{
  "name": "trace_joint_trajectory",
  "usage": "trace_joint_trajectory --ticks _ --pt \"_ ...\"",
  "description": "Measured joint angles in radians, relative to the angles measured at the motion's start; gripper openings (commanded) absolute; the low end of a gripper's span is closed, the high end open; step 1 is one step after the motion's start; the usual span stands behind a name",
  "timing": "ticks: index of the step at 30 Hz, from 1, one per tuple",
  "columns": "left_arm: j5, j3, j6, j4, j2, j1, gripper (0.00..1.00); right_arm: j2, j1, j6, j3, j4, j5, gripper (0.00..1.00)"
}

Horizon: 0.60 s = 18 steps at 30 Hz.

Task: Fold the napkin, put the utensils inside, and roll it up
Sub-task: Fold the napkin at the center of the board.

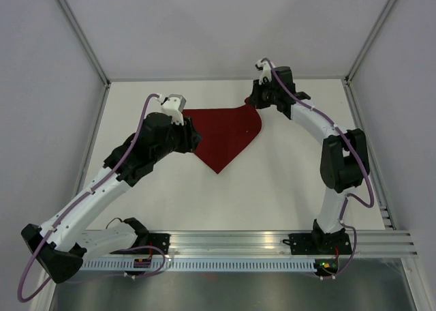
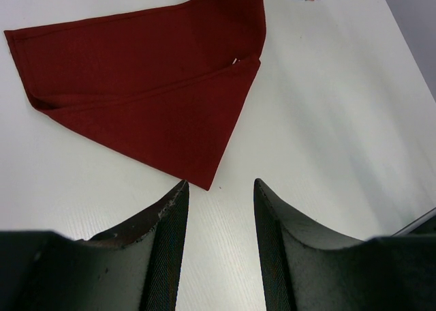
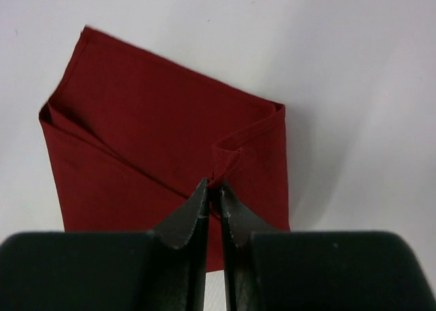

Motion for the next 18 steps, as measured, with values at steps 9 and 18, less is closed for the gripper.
trace_joint_trajectory --ticks 9,18 --pt "0.003 -0.019 -0.011 0.002 -0.037 0.0 0.48 -0.036 0.254 -0.197 -0.107 -0.075 0.165 0.14" --pt "0.005 -0.033 -0.018 0.002 -0.049 0.0 0.48 -0.04 0.399 -0.286 -0.167 -0.095 0.249 0.13"
